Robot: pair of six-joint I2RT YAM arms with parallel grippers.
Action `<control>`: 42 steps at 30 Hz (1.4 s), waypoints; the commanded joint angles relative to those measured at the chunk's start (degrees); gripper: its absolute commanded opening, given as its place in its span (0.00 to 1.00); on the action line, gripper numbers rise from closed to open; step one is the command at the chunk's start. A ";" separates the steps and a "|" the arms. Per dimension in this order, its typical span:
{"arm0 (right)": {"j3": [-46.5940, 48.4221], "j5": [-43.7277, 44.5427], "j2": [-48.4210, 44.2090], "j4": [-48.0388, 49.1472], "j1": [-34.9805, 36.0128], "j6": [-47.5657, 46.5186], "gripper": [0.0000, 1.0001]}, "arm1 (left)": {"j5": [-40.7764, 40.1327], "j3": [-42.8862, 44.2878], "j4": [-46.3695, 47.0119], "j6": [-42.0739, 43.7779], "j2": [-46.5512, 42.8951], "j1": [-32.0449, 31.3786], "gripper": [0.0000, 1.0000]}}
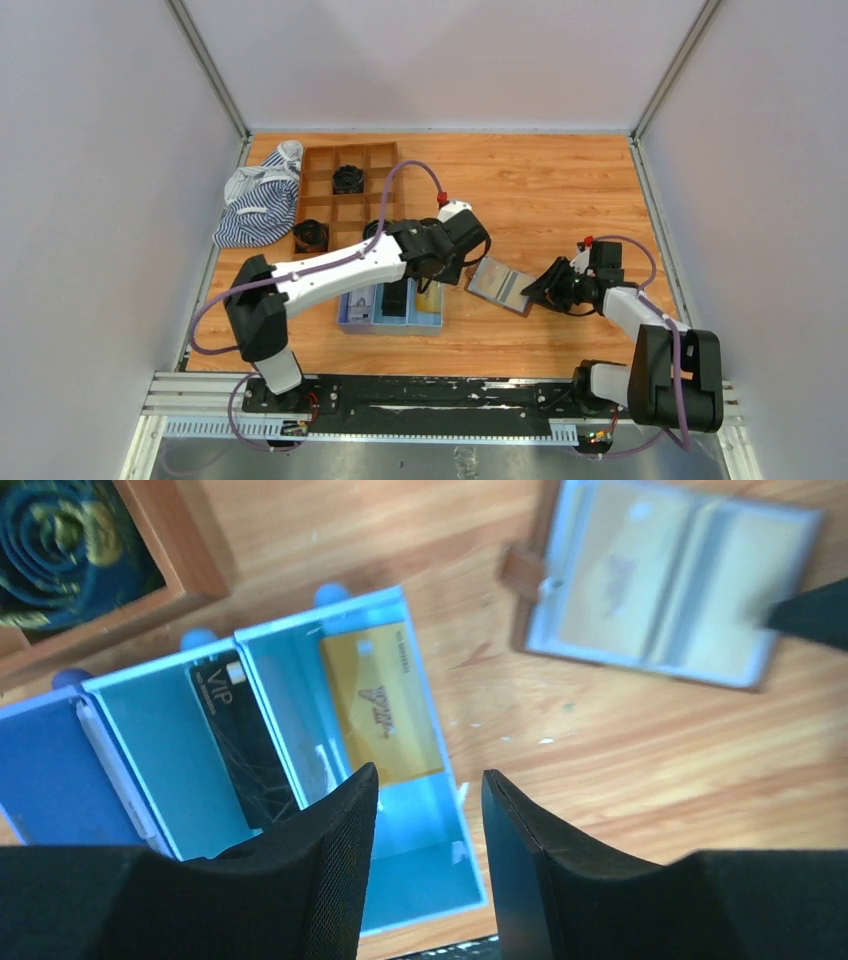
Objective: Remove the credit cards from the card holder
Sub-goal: Place the credit card in the storage box, then remove the credit card from the card holder.
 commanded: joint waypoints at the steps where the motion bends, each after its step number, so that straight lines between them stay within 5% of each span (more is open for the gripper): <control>1: 0.80 2.11 -3.67 -3.88 0.03 -0.39 0.35 | 1.90 5.71 -0.13 0.91 -4.13 -0.73 0.48; 12: 2.73 5.22 -4.34 -5.91 0.03 -3.37 0.36 | 17.25 20.02 2.89 10.68 14.10 0.52 0.46; 19: 1.95 0.77 -0.76 -1.91 0.11 -3.43 0.37 | 30.21 12.90 17.77 6.10 18.05 7.48 0.47; 28: 1.24 -1.90 0.66 0.85 0.21 -3.86 0.37 | 35.38 10.98 22.49 5.44 21.69 8.90 0.47; 42: -0.73 2.30 1.23 1.67 0.25 -2.57 0.43 | 32.57 8.82 23.58 5.80 23.20 9.88 0.49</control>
